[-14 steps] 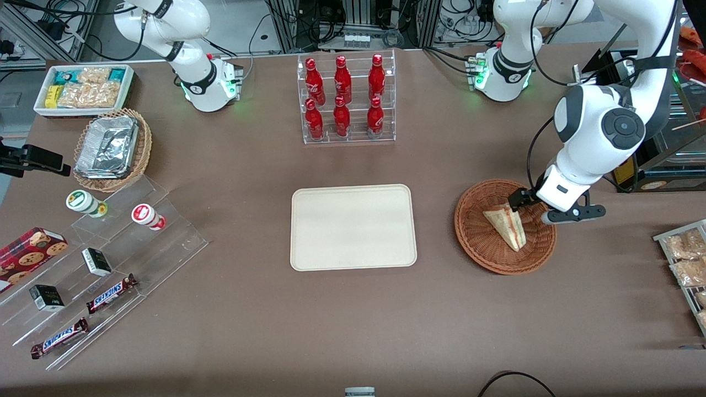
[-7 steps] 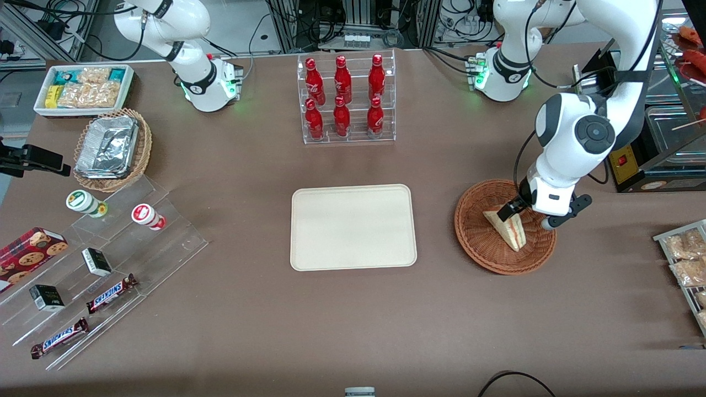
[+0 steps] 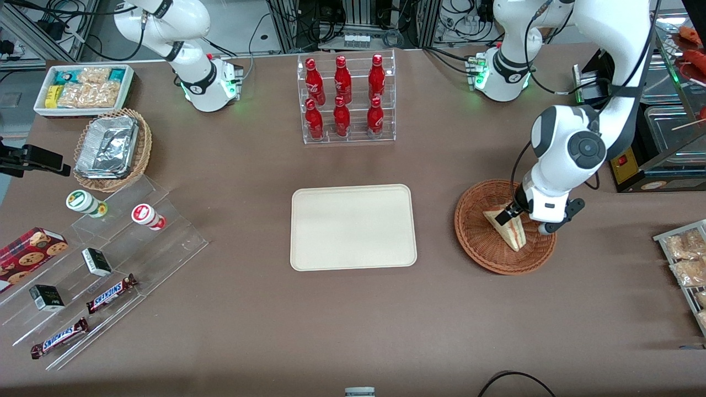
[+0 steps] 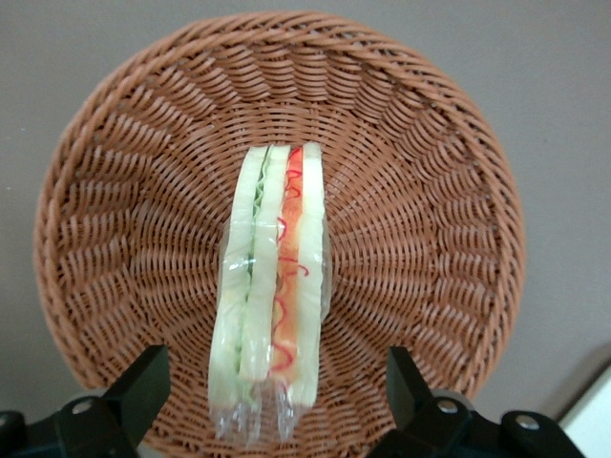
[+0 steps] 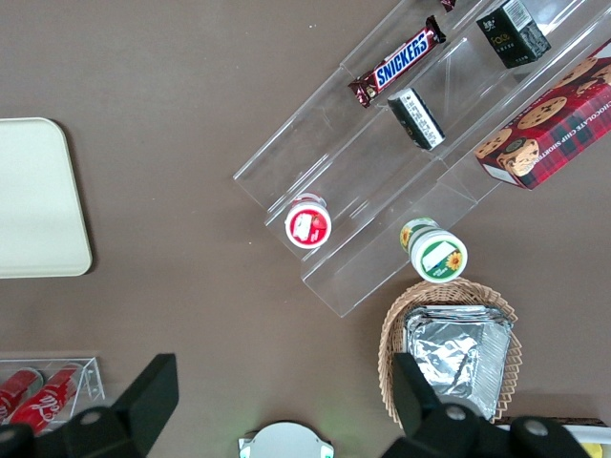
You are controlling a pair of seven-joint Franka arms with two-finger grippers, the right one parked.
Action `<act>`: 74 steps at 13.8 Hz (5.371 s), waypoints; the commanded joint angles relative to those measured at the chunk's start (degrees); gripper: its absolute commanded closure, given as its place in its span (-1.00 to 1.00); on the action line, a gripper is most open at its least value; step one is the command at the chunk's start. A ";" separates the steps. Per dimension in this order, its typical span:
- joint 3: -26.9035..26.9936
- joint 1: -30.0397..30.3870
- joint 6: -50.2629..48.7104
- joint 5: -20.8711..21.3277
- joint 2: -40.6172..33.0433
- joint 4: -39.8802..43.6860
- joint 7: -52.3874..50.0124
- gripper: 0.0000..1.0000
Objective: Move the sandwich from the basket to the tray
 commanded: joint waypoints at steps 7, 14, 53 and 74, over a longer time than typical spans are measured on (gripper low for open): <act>0.50 0.29 2.24 0.13 4.51 0.24 -0.15 1.00; -0.02 -0.41 -17.76 0.40 2.66 12.77 3.72 1.00; -1.17 -35.74 -28.35 -3.64 43.36 65.02 -13.50 -1.00; 11.38 -28.71 -48.13 -0.74 16.40 53.62 18.36 -1.00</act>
